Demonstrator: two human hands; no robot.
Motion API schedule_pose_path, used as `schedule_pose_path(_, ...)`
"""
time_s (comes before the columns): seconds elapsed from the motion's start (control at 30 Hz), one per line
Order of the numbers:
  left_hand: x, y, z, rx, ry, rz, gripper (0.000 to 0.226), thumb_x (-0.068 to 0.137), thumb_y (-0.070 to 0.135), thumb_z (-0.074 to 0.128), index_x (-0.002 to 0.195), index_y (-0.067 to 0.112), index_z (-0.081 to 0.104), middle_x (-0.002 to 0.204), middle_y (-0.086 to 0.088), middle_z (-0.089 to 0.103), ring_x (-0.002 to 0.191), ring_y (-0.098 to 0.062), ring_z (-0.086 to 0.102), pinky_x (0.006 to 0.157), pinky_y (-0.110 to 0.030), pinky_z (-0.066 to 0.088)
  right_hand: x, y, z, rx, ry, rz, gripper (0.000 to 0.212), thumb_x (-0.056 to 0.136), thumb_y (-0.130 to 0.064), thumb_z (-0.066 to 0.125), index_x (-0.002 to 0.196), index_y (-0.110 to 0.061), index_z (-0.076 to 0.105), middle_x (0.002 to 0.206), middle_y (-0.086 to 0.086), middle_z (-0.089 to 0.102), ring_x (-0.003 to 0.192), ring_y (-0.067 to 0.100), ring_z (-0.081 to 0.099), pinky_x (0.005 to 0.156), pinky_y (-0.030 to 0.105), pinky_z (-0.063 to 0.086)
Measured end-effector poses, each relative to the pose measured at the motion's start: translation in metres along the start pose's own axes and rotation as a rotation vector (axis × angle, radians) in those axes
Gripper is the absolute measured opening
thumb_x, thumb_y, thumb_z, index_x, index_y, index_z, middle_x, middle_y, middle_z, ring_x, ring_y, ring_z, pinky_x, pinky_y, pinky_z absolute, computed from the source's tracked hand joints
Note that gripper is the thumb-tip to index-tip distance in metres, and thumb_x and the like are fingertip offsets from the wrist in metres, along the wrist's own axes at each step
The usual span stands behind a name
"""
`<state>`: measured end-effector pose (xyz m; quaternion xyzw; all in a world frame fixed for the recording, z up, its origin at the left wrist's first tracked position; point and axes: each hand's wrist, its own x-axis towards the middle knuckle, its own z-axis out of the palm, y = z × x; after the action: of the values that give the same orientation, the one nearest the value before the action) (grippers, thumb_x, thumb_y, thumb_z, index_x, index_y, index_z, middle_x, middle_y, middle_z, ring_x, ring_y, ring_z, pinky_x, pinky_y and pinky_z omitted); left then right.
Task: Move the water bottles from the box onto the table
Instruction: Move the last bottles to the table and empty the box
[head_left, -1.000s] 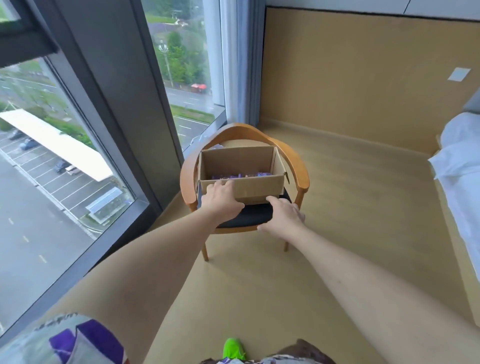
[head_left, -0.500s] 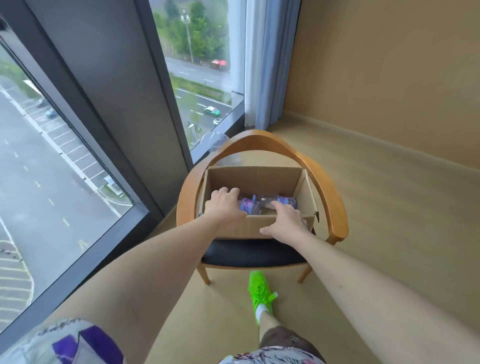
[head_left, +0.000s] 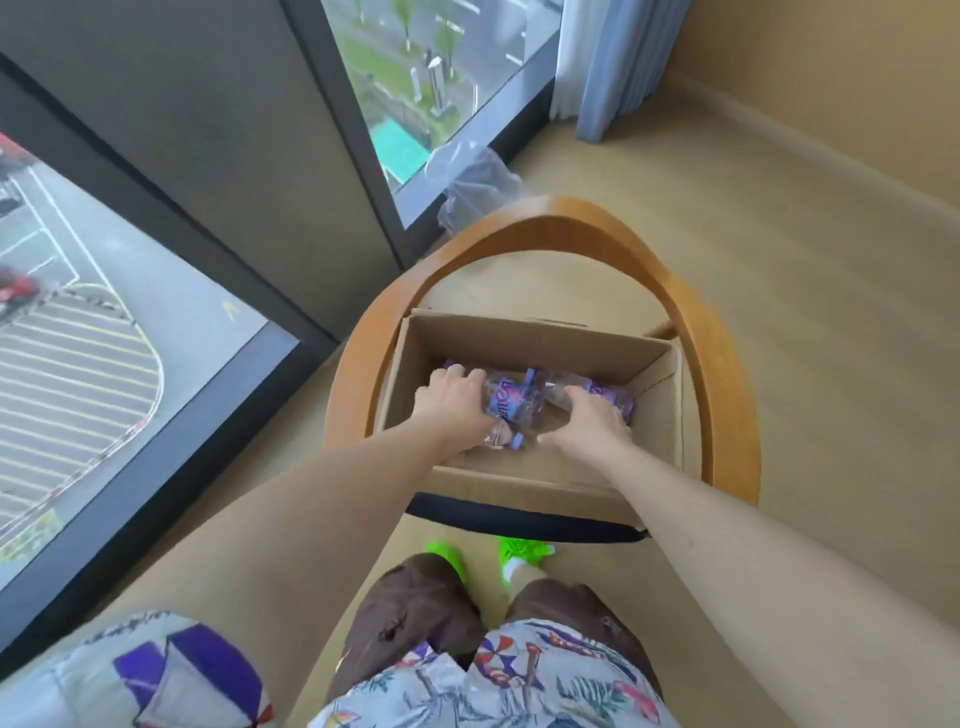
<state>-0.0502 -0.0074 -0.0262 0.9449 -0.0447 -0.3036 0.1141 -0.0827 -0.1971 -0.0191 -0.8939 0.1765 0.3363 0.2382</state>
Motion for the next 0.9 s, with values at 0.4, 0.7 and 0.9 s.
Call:
schedule_pose_path(0.4, 0.084, -0.059, 0.071, 0.274, -0.161, 0.157, 0.059, 0.083, 0.024, 0.067, 0.139, 0.018, 0.048, 0.142, -0.01, 0.045, 0.133, -0.033, 0.038, 0.108, -0.049, 0.038, 0.108, -0.023, 0.08, -0.12, -0.086, -0.021, 0.075, 0.077, -0.031, 0.077, 0.143, -0.02, 0.043, 0.137, 0.013, 0.05, 0.127, 0.036, 0.046, 0.105, 0.043, 0.042)
schedule_pose_path(0.7, 0.115, -0.076, 0.111, 0.309, -0.173, 0.217, 0.069, 0.077, 0.011, 0.061, 0.143, 0.009, 0.04, 0.14, -0.012, 0.048, 0.128, -0.035, 0.044, 0.121, -0.052, 0.02, 0.16, -0.049, 0.114, -0.215, -0.057, -0.177, 0.075, 0.079, -0.02, 0.066, 0.148, -0.018, 0.037, 0.137, 0.012, 0.05, 0.125, 0.036, 0.049, 0.107, 0.042, 0.04)
schedule_pose_path(0.9, 0.13, -0.08, 0.121, 0.277, -0.112, 0.256, 0.056, 0.071, 0.005, 0.068, 0.123, 0.009, 0.047, 0.12, -0.013, 0.05, 0.107, -0.037, 0.054, 0.112, -0.054, 0.033, 0.192, -0.066, 0.134, -0.34, -0.056, -0.112, 0.066, 0.076, -0.027, 0.07, 0.133, -0.017, 0.039, 0.131, 0.014, 0.055, 0.123, 0.033, 0.051, 0.103, 0.046, 0.035)
